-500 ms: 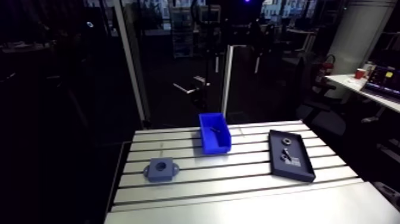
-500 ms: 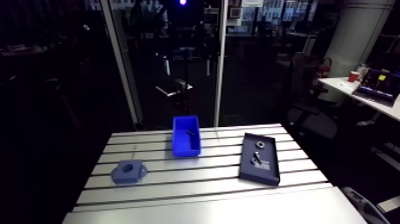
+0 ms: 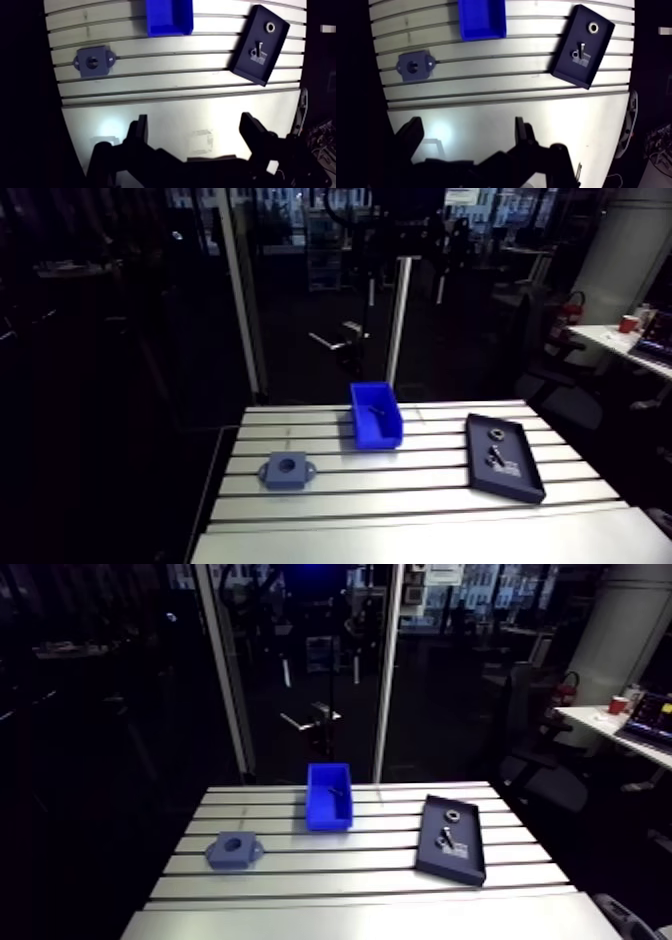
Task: Pick up the bearing and press it into the housing until flush.
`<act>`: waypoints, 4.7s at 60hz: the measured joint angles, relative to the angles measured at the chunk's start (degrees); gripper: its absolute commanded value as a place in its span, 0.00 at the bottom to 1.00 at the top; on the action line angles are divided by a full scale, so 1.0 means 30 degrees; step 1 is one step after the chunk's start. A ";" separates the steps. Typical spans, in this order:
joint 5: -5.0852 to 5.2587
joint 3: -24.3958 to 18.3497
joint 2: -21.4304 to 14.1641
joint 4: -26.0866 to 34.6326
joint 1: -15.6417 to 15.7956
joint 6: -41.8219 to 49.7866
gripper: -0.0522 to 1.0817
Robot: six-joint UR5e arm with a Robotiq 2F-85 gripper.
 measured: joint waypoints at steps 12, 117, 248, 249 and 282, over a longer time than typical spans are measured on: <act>-0.0067 -0.0033 0.0011 -0.0067 -0.0472 -0.0462 0.05; -0.0136 -0.0708 0.5618 -0.4725 -0.6084 -0.3064 0.05; -0.0142 0.1872 0.9322 -0.9712 -0.8991 -0.4536 0.37; -0.0138 0.1879 0.9337 -0.9735 -0.8987 -0.4536 0.37; -0.0089 0.2056 0.9763 -1.0175 -0.8891 -0.4536 0.38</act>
